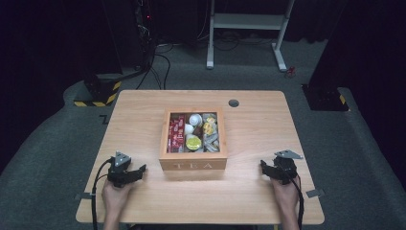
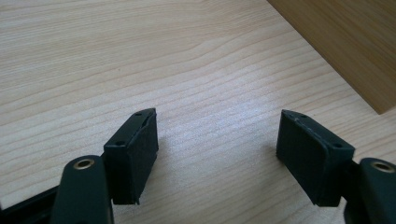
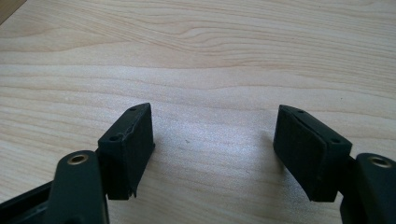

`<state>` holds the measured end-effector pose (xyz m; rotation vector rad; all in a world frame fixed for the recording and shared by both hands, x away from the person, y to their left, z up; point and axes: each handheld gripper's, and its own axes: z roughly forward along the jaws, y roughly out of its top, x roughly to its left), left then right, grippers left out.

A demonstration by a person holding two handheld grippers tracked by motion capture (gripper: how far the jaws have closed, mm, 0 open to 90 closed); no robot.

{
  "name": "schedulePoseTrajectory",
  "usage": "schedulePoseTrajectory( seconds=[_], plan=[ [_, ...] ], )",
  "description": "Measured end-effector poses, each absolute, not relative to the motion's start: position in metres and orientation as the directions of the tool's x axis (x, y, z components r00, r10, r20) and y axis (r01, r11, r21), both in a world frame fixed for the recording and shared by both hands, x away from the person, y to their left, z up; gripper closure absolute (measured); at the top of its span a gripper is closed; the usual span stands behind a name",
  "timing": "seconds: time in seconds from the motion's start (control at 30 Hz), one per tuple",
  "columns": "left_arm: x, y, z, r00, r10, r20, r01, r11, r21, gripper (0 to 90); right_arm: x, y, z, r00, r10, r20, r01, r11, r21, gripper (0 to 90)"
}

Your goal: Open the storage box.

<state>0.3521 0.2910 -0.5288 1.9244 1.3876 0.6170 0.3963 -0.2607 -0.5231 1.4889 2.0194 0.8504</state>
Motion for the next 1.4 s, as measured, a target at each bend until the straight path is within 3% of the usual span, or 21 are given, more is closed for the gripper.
schedulePoseTrajectory(
  seconds=[0.67, 1.4],
  plan=[
    [0.351, 0.285, -0.529, 0.348, 0.938, -0.005, 0.631, -0.230, 0.741, 19.8, 0.396, -0.260, -0.523, -0.284, 0.959, -0.017, 0.657, 0.207, 0.725, 29.0],
    [0.335, 0.283, -0.528, 0.429, 0.896, -0.119, 0.603, -0.185, 0.776, 52.7, 0.395, -0.260, -0.523, -0.289, 0.957, -0.017, 0.655, 0.211, 0.726, 29.8]
  ],
)
